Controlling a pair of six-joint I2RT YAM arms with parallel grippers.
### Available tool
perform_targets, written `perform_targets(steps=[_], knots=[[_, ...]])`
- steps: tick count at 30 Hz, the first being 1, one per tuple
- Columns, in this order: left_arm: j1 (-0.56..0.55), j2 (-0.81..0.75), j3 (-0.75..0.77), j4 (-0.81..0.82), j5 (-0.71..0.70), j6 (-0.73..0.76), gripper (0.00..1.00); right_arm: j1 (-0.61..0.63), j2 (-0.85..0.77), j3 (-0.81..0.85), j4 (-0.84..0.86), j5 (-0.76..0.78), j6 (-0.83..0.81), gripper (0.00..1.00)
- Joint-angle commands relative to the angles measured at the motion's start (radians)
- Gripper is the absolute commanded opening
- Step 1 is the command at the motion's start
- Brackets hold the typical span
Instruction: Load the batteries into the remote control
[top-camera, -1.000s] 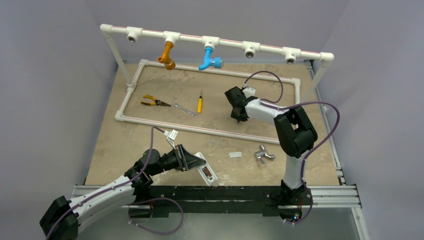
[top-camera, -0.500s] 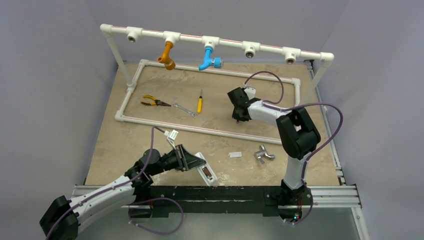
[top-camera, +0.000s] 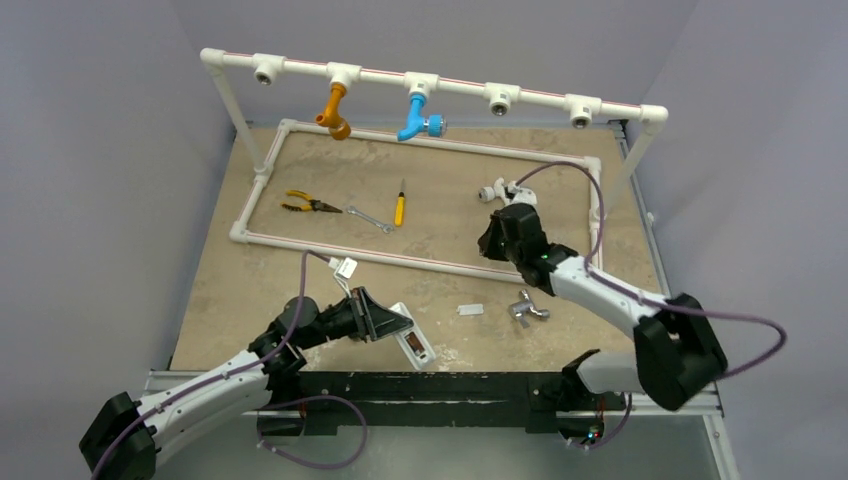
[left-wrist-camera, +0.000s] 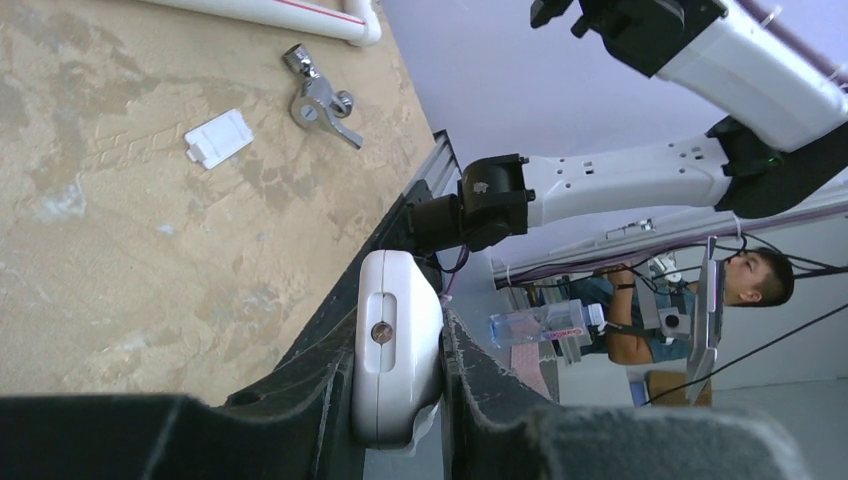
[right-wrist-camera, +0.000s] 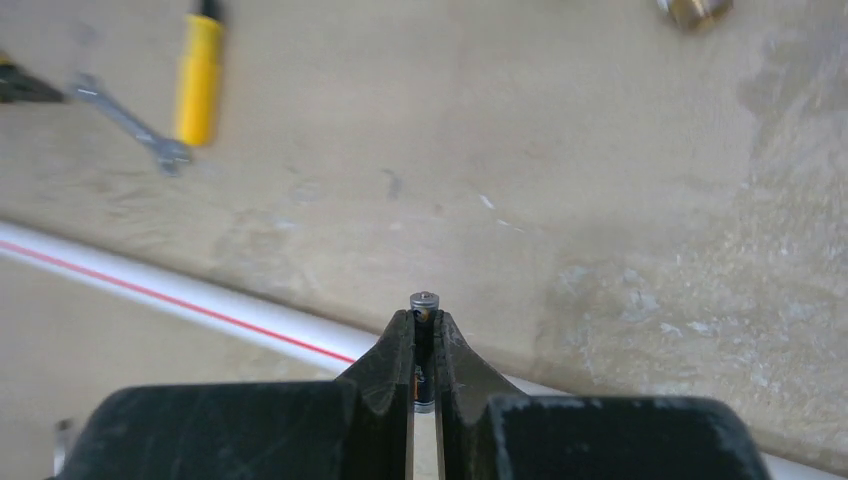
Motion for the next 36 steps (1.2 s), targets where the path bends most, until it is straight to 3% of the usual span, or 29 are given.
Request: perform_targets(steps=[1, 4, 9, 15, 18, 22, 29, 36], knots=[[-0.003, -0.012, 0.054, 0.136, 0.065, 0.104, 0.0, 0.005, -0.264, -0.115, 0.308, -0.14, -0.123, 0.0], [-0.003, -0.018, 0.075, 0.157, 0.117, 0.194, 0.0, 0.005, -0.423, -0.21, 0.407, -0.195, -0.147, 0.0], [-0.008, -0.024, 0.121, 0.165, 0.201, 0.327, 0.0, 0.005, -0.65, -0.364, 0.563, -0.424, -0.2, 0.0], [-0.023, -0.029, 0.17, 0.129, 0.224, 0.411, 0.0, 0.006, -0.815, -0.41, 0.569, -0.704, -0.228, 0.0], [-0.028, -0.02, 0.186, 0.118, 0.214, 0.413, 0.0, 0.006, -0.871, -0.424, 0.584, -0.785, -0.16, 0.0], [-0.034, 0.003, 0.191, 0.142, 0.202, 0.393, 0.0, 0.006, -0.932, -0.514, 0.829, -0.849, 0.026, 0.0], [-0.04, 0.063, 0.219, 0.206, 0.214, 0.354, 0.0, 0.006, -0.919, -0.698, 1.451, -0.831, 0.369, 0.0], [-0.044, 0.118, 0.235, 0.285, 0.242, 0.336, 0.0, 0.006, -0.875, -0.67, 1.626, -1.031, 0.37, 0.0]])
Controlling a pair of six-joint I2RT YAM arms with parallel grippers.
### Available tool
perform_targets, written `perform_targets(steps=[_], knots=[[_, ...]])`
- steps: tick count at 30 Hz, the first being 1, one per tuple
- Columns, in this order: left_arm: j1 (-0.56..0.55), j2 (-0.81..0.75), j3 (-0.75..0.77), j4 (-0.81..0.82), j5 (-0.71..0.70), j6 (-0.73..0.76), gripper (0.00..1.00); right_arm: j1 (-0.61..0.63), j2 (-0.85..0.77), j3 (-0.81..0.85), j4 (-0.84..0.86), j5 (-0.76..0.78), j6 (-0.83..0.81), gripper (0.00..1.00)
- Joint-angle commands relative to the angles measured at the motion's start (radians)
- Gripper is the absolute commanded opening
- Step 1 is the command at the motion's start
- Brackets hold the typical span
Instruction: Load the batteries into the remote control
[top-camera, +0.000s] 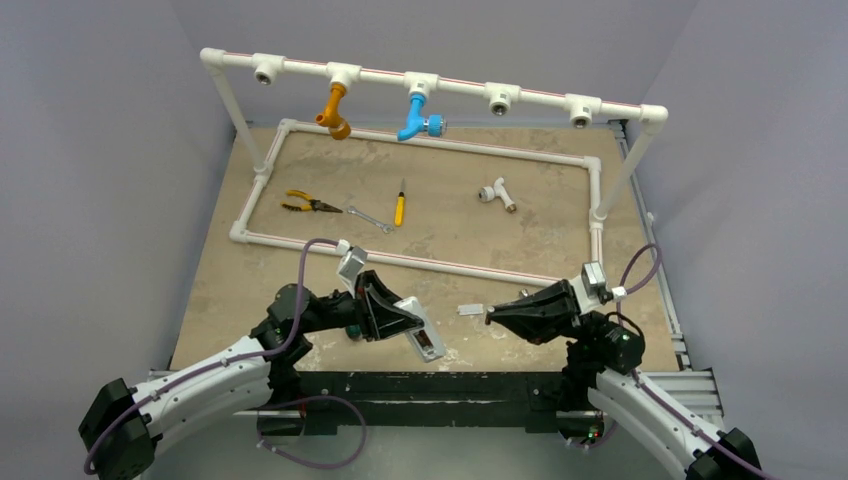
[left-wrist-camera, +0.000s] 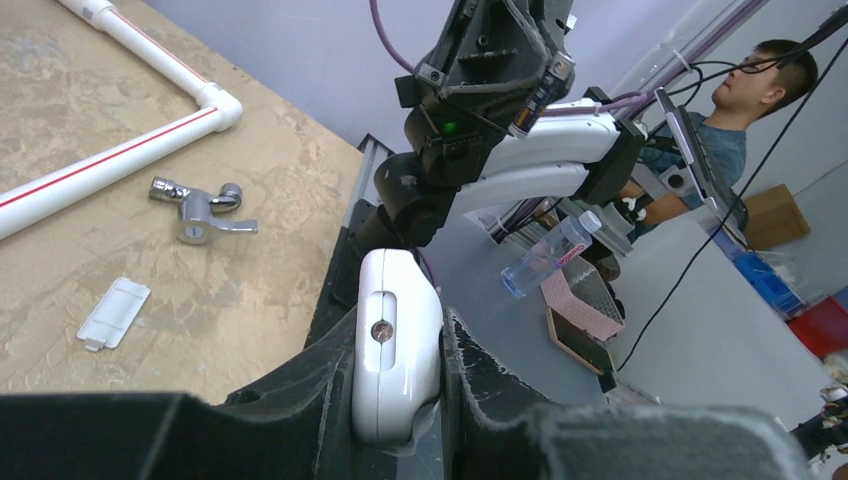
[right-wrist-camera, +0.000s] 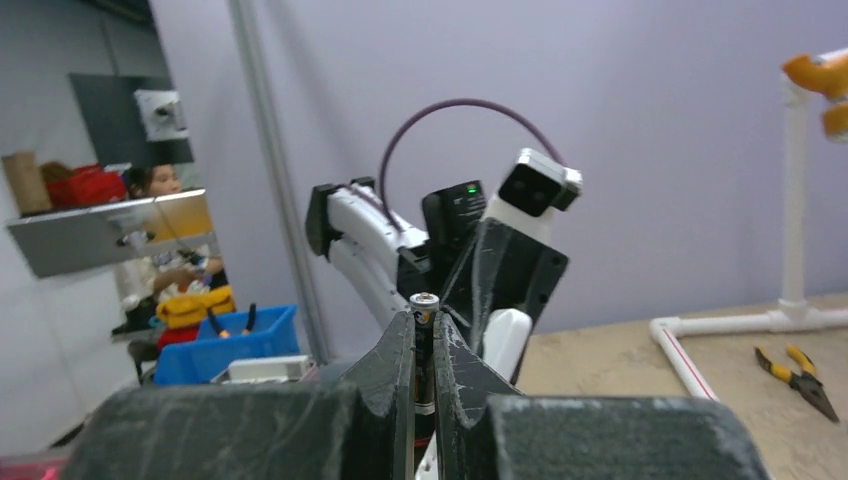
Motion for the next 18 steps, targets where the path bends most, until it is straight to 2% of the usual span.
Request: perform_targets(steps=[1, 4, 18], knots=[[-0.01, 0.029, 0.055, 0.132, 0.042, -0.019, 0.0, 0.005, 0.025, 0.045, 0.23, -0.163, 0.045, 0.0], [-0.01, 0.044, 0.059, 0.15, 0.057, -0.022, 0.0, 0.005, 0.04, 0.064, 0.257, -0.235, 0.041, 0.0], [-0.019, 0.05, 0.067, 0.175, 0.079, -0.024, 0.0, 0.017, 0.02, 0.103, 0.251, -0.37, -0.001, 0.0]])
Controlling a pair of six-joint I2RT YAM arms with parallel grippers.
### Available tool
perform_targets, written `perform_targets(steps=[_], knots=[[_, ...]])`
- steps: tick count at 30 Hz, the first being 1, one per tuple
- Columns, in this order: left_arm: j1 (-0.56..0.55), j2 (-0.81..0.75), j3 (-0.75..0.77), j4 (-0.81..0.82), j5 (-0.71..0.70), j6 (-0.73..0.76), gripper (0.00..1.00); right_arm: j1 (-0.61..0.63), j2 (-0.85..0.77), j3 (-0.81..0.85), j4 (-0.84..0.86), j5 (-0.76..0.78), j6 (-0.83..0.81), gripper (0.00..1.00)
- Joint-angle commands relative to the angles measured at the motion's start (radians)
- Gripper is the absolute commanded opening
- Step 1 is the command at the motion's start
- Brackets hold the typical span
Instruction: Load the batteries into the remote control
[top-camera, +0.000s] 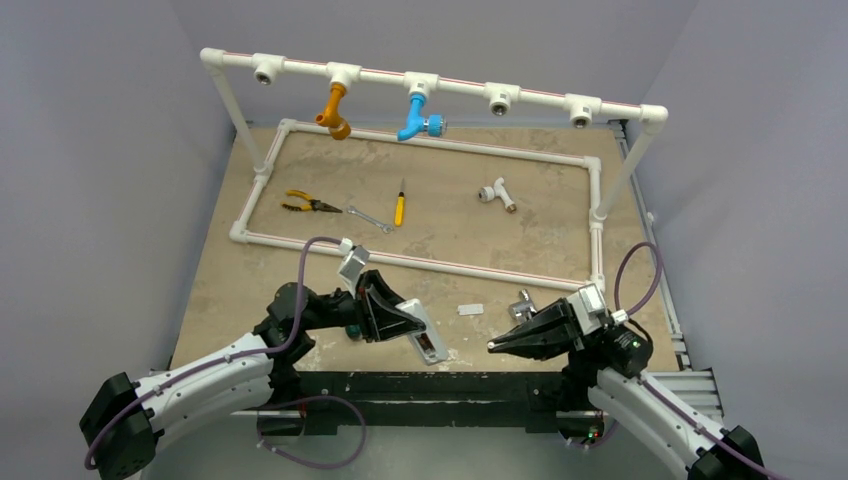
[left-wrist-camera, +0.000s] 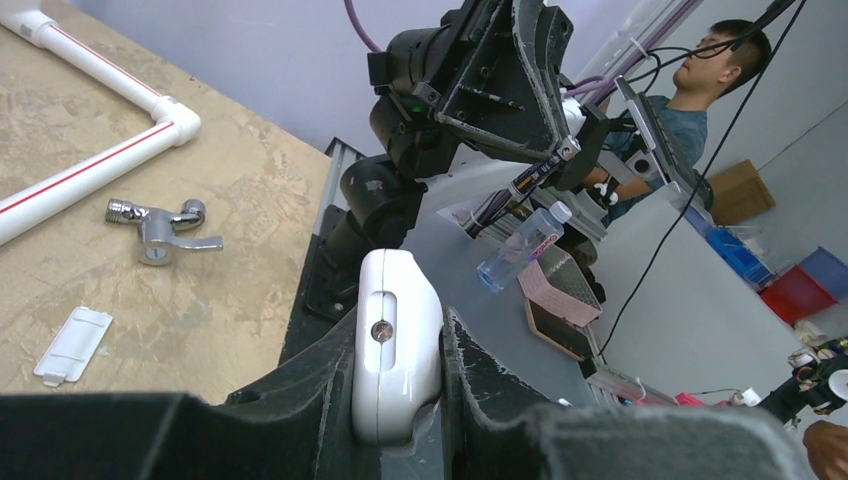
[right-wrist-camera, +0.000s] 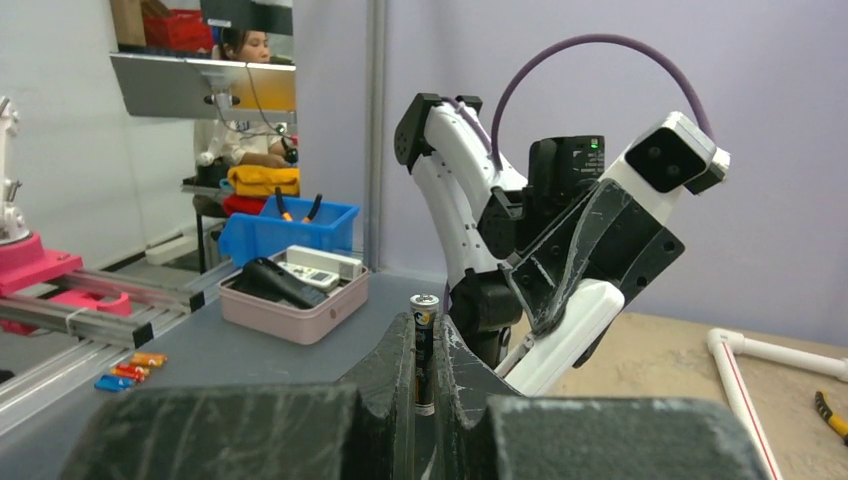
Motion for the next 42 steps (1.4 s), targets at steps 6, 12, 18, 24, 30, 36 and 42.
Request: perform_targets(steps=[6, 12, 18, 24, 30, 36, 42], knots=[[-0.015, -0.003, 0.045, 0.089, 0.02, -0.006, 0.0, 0.019, -0.004, 0.071, 0.079, -0.101, -0.024, 0.0], [-0.021, 0.009, 0.048, 0.1, 0.025, -0.008, 0.0, 0.031, -0.005, 0.094, 0.051, -0.145, -0.039, 0.0], [-0.023, 0.023, 0.049, 0.112, 0.017, -0.018, 0.0, 0.036, -0.052, 0.122, -0.234, 0.0, -0.127, 0.0], [-0.024, 0.015, 0.054, 0.052, -0.031, -0.023, 0.0, 0.037, -0.169, 0.082, -0.56, 0.588, -0.04, 0.0], [-0.024, 0.024, 0.084, -0.018, -0.059, -0.028, 0.0, 0.036, -0.36, 0.163, -1.102, 1.029, 0.158, 0.0], [-0.026, 0.044, 0.094, -0.03, -0.082, -0.049, 0.0, 0.038, -0.392, 0.409, -1.678, 1.263, 0.324, 0.0], [-0.025, 0.059, 0.103, -0.032, -0.092, -0.069, 0.0, 0.038, -0.319, 0.455, -1.835, 1.205, 0.51, 0.0]])
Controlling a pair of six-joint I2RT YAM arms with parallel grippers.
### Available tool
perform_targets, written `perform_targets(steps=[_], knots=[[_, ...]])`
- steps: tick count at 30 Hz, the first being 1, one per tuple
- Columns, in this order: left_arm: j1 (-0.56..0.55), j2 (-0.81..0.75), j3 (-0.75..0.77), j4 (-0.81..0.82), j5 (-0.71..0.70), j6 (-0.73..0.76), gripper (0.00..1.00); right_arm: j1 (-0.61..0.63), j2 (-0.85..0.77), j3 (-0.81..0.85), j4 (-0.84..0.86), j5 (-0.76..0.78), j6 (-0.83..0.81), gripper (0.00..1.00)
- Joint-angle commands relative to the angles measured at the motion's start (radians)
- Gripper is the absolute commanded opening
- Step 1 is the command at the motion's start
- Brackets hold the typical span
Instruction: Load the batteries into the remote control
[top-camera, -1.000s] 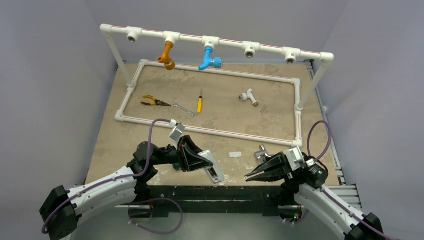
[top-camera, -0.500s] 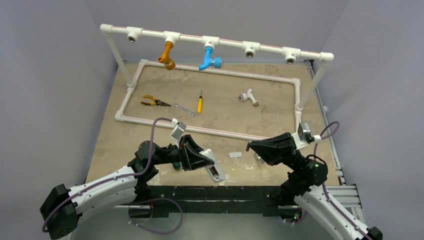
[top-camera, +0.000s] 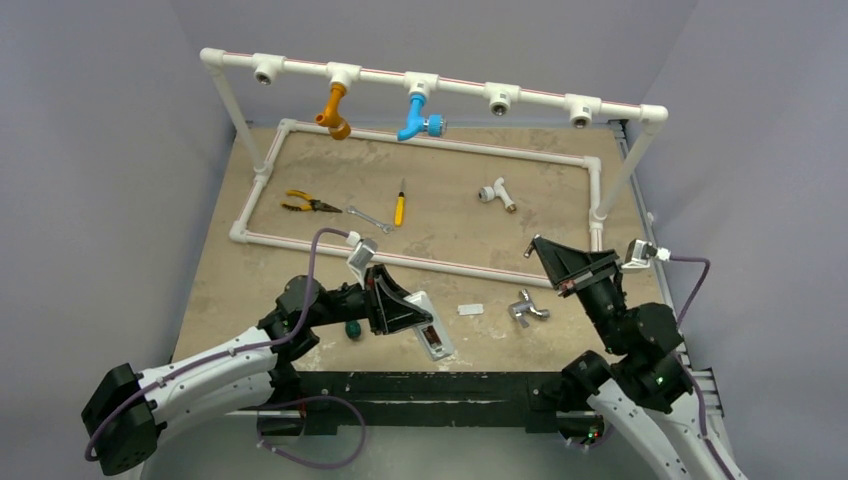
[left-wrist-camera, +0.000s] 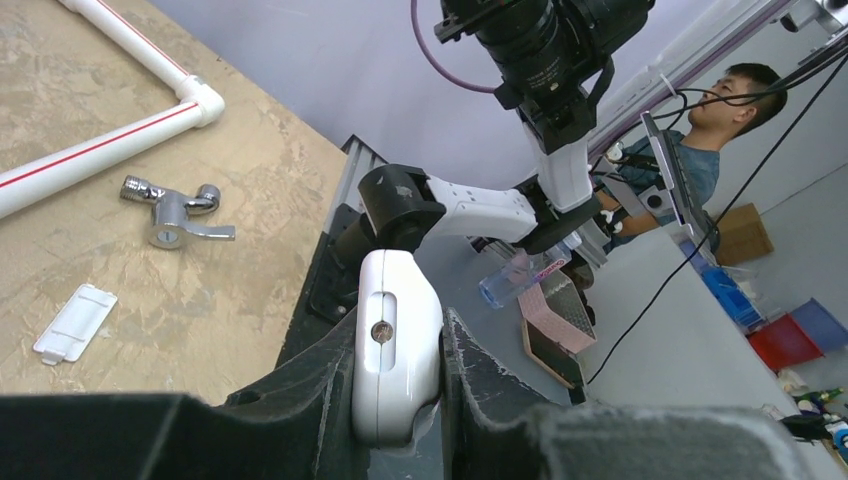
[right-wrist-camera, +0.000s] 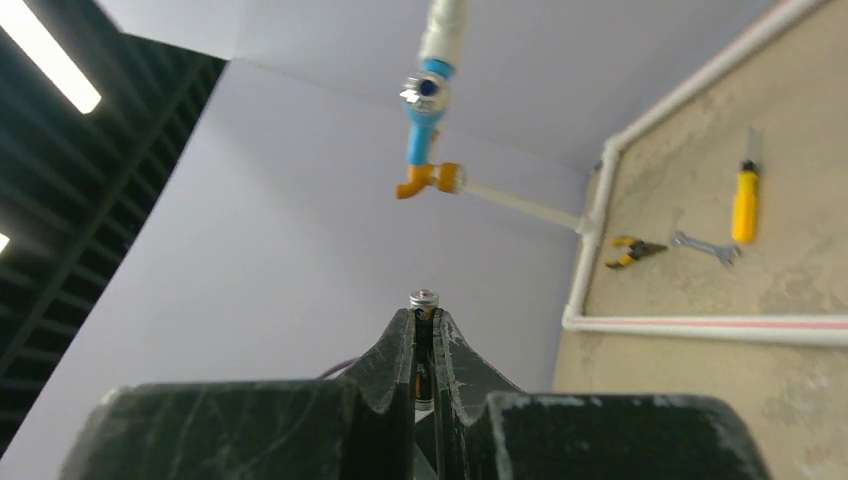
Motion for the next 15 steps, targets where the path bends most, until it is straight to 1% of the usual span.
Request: perform_targets(steps=[1, 3, 8, 15], knots=[[-0.006, 0.0, 0.053, 0.024, -0.022, -0.031, 0.0, 0.003, 0.063, 0.025, -0.266, 0.021, 0.217, 0.0], [-0.006, -0.008, 0.055, 0.005, -0.03, -0.032, 0.0, 0.002, 0.087, 0.037, -0.332, -0.001, 0.281, 0.0], [-0.008, -0.036, 0.056, -0.036, -0.055, -0.033, 0.0, 0.003, 0.12, 0.055, -0.459, -0.021, 0.374, 0.0], [-0.008, -0.035, 0.056, -0.051, -0.062, -0.039, 0.0, 0.003, 0.113, 0.029, -0.518, -0.032, 0.453, 0.0]])
